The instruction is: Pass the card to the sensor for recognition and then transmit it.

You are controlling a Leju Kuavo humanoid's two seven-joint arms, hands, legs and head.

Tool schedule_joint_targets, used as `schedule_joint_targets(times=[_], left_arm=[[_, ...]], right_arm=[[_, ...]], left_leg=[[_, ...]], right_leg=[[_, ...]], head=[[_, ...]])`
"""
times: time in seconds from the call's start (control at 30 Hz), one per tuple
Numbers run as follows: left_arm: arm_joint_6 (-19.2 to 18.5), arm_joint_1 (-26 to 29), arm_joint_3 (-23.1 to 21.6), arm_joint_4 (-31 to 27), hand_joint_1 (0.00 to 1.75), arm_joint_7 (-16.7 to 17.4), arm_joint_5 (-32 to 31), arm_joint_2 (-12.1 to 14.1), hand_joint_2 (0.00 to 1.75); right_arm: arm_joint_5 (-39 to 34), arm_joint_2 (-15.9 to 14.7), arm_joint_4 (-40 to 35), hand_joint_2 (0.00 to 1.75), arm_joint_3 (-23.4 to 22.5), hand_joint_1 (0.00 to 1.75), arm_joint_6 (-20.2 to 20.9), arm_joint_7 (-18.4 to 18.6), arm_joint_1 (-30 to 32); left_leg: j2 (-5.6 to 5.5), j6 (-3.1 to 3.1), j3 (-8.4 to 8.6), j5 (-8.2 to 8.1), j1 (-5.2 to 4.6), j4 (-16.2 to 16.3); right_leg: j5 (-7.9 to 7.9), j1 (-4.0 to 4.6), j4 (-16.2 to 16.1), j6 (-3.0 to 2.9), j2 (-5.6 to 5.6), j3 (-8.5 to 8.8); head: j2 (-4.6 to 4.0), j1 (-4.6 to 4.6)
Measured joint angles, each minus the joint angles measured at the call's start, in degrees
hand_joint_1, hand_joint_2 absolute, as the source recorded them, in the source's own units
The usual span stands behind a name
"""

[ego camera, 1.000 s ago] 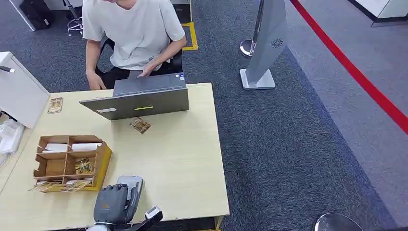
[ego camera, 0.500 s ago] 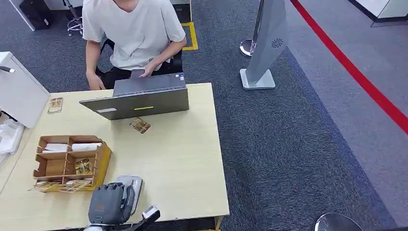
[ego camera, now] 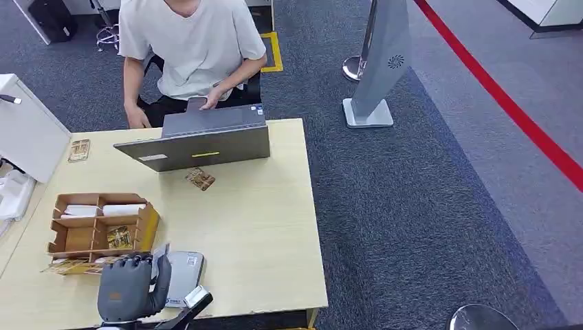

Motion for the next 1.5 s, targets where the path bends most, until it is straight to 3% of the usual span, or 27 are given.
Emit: schedule_joint_targets(times=[0.4, 0.9, 1.5], left_arm=[[0.9, 0.5, 1.8, 0.1, 1.75, -0.2, 0.1, 0.0, 0.0], [1.0, -1.4, 2.9, 12.2, 1.75, -0.8, -1.4, -2.4, 0.0], [1.0, -2.4, 2.9, 15.0, 1.75, -0.8, -1.9, -3.0, 0.0]], right_arm=[[0.2, 0.1, 0.0, 0.0, 0.0, 0.0, 0.2, 0.1, 0.0], [2.1, 0.1, 0.0, 0.0, 0.0, 0.0, 0.6, 0.2, 0.0], [2.2, 0.1, 0.0, 0.0, 0.0, 0.0, 0.7, 0.3, 0.0]], left_leg=[[0.0, 0.0, 0.0, 0.0, 0.0, 0.0], [0.0, 0.0, 0.0, 0.0, -0.01, 0.0], [0.0, 0.0, 0.0, 0.0, 0.0, 0.0]], right_leg=[[0.0, 0.0, 0.0, 0.0, 0.0, 0.0], [0.0, 0.0, 0.0, 0.0, 0.0, -0.01], [0.0, 0.0, 0.0, 0.0, 0.0, -0.01]], head=[[0.0, 0.0], [0.0, 0.0], [0.0, 0.0]])
